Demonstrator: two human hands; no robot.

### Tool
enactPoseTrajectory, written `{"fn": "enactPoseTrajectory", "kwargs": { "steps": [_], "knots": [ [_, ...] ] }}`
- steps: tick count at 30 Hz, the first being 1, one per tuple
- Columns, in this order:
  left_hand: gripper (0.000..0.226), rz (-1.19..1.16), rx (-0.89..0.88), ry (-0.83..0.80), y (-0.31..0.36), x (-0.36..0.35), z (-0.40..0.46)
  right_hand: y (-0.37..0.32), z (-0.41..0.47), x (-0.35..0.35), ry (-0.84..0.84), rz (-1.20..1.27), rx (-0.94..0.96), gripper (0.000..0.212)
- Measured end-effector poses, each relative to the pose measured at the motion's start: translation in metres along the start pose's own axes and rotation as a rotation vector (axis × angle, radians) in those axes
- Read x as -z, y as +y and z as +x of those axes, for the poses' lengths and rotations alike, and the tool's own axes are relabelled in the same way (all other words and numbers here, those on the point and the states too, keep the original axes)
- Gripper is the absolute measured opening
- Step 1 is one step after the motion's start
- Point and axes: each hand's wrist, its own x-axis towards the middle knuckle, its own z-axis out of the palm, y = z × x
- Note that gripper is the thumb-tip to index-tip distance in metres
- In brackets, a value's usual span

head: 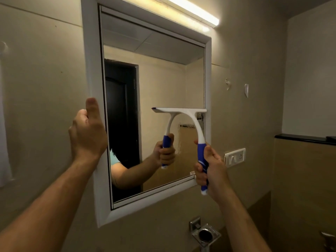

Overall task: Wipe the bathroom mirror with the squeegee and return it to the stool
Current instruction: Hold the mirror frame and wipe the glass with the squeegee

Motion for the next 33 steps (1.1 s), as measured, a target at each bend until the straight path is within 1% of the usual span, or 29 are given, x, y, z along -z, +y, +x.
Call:
{"fn": "enactPoseTrajectory", "kwargs": {
  "steps": [2,5,7,11,14,16,19,22,24,28,30,33],
  "knots": [
    [0.062,-0.001,0.007,0.001,0.000,-0.001,0.000,0.016,-0.012,0.008,0.002,0.008,-0.026,0.039],
    [0.068,0.003,0.017,0.003,-0.001,-0.002,0.001,0.022,-0.023,0.013,0.021,-0.016,-0.040,0.041],
    [0.069,-0.003,0.022,0.004,-0.001,-0.002,0.001,0.013,-0.022,0.012,0.040,-0.036,-0.023,0.041],
    [0.061,-0.004,0.035,-0.004,0.000,-0.001,0.001,-0.018,-0.002,-0.002,0.060,-0.063,0.027,0.042],
    [0.066,-0.009,0.028,-0.001,-0.002,-0.002,0.001,-0.026,0.006,-0.009,0.058,-0.086,0.022,0.040],
    [0.065,-0.007,0.037,0.002,-0.002,-0.001,0.001,-0.017,0.002,-0.007,0.050,-0.077,0.005,0.040],
    [0.055,-0.006,0.039,0.003,-0.001,-0.001,-0.001,0.006,-0.015,0.007,0.044,-0.064,-0.046,0.040],
    [0.054,0.005,0.028,0.009,0.001,-0.001,-0.001,0.022,-0.029,0.019,0.038,-0.055,-0.093,0.042],
    [0.056,0.004,0.018,0.018,0.000,-0.001,-0.001,0.019,-0.028,0.022,0.043,-0.106,-0.076,0.042],
    [0.070,0.007,0.016,0.026,-0.003,-0.002,0.002,-0.010,-0.006,0.020,0.075,-0.222,0.003,0.042],
    [0.070,0.011,0.003,0.022,-0.004,-0.002,0.003,-0.017,0.003,0.017,0.066,-0.224,-0.010,0.044],
    [0.068,0.017,-0.001,0.024,-0.005,-0.003,0.004,-0.007,-0.001,0.018,0.046,-0.197,-0.067,0.046]
  ]
}}
